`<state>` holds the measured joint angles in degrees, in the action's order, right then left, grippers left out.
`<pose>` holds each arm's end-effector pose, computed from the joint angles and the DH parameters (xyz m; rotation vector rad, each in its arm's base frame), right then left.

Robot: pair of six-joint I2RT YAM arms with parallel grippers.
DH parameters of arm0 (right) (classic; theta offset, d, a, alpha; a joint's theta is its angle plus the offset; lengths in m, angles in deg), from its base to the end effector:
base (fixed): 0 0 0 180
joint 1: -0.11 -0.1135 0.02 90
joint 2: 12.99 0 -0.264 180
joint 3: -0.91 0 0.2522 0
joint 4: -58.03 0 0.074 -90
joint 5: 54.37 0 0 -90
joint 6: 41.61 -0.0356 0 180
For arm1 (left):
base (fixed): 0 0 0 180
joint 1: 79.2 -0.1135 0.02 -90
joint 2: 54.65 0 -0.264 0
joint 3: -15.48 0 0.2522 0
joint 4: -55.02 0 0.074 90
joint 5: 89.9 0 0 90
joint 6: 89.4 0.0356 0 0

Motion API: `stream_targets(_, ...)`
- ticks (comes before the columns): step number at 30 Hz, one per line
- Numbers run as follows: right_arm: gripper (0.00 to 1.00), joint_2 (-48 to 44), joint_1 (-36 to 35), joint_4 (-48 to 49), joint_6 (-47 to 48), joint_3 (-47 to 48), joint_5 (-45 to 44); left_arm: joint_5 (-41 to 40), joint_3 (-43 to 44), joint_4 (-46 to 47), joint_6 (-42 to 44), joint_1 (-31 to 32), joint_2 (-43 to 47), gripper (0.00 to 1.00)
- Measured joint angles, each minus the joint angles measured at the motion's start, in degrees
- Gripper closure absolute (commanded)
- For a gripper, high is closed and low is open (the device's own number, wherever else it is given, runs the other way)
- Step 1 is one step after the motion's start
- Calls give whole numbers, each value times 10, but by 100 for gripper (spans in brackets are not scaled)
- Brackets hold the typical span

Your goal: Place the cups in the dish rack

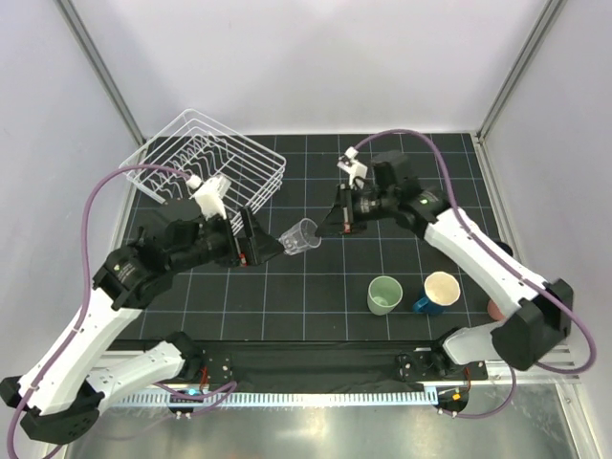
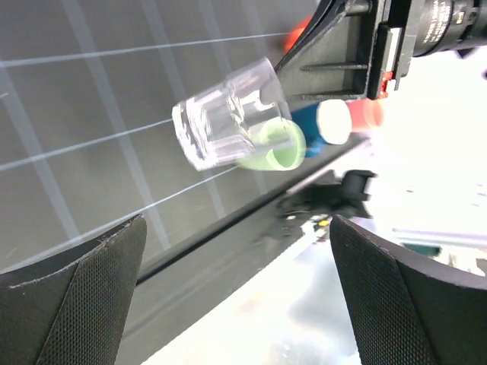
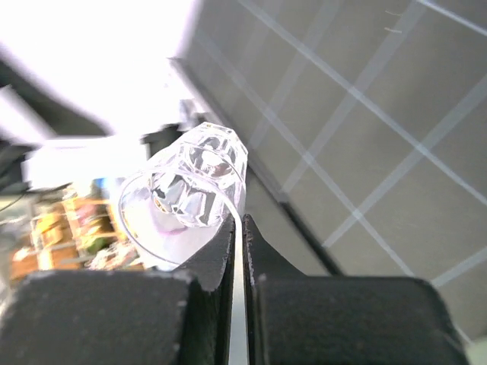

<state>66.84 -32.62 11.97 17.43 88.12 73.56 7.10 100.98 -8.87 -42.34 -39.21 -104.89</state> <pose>0.2432 0.1823 0.3420 -0.4317 2.3851 1.3043 0.1145 -0.1017 0.4096 0.0235 2.2281 -0.9770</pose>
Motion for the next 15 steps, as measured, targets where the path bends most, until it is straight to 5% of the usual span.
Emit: stream_targets(15, 96, -95, 47, 239, -189, -99, 234, 166, -32, 186, 3, 0, -40, 2)
